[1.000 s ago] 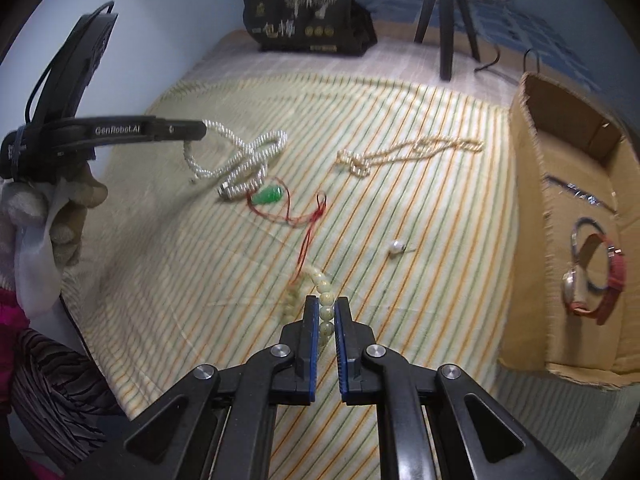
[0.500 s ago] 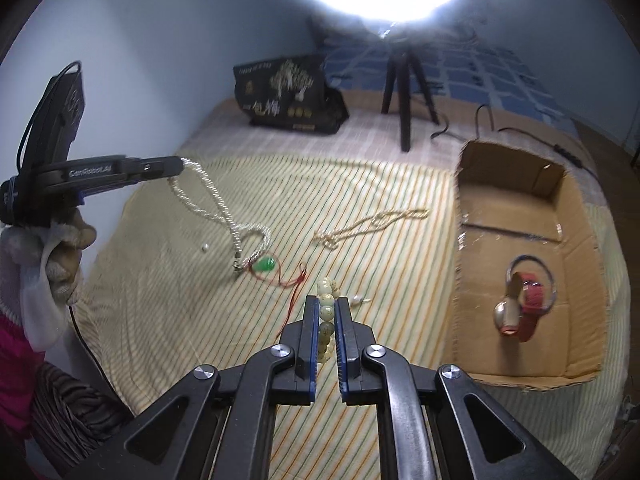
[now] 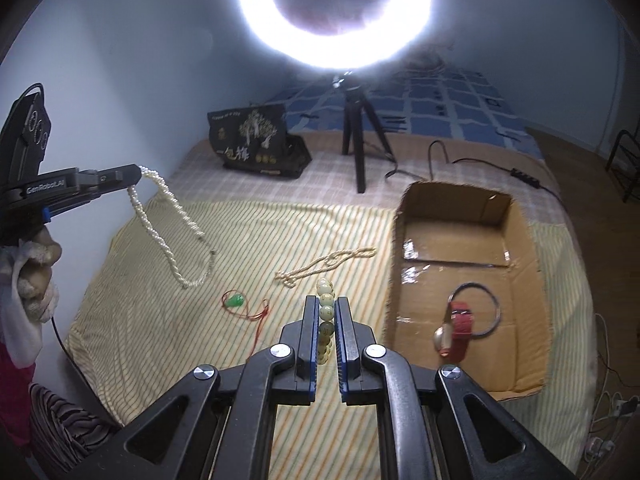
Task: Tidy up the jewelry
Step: 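Lift and carry the pearl necklace and bead bracelet over the box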
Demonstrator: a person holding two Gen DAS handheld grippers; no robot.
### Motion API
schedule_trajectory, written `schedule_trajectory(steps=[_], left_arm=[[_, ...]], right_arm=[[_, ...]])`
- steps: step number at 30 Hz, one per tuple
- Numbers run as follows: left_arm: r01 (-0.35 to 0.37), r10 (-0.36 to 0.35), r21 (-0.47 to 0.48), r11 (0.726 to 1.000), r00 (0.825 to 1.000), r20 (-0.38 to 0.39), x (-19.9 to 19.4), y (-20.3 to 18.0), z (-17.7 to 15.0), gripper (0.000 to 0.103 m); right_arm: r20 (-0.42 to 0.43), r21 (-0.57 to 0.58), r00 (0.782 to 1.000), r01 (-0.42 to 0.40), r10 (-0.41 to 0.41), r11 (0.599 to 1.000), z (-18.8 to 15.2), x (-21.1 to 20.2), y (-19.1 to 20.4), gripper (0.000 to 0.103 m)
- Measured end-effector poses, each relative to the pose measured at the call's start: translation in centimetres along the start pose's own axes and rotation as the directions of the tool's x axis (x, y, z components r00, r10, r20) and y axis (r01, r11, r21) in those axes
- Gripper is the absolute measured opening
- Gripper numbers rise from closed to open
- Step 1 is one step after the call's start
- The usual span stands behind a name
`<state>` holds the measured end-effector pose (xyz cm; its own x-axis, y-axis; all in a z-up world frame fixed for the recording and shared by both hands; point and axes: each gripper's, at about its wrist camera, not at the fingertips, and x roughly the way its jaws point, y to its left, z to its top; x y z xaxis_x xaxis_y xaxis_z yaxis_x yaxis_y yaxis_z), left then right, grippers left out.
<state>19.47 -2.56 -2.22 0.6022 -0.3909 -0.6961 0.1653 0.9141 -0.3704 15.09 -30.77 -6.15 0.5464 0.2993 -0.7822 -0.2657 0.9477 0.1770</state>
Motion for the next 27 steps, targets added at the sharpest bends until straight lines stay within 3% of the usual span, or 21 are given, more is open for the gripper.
schedule_trajectory(steps=[11,27], left_arm=[[0.092,-0.093,0.051,0.994,0.996,0.006,0.8,-6.4,1.7,0.005],[0.134,-0.132,0.161,0.978,0.991,-0.019,5.1,-15.3,4.8,0.005]], right_arm=[[0.027,0.061,0.998,0.059,-0.061,0.996,0.0,-1.6,-4.8,0.005],[0.032,0.127,0.990,0.135,-0.140,0.983,-0.9,-3.4,-10.9,0.005]])
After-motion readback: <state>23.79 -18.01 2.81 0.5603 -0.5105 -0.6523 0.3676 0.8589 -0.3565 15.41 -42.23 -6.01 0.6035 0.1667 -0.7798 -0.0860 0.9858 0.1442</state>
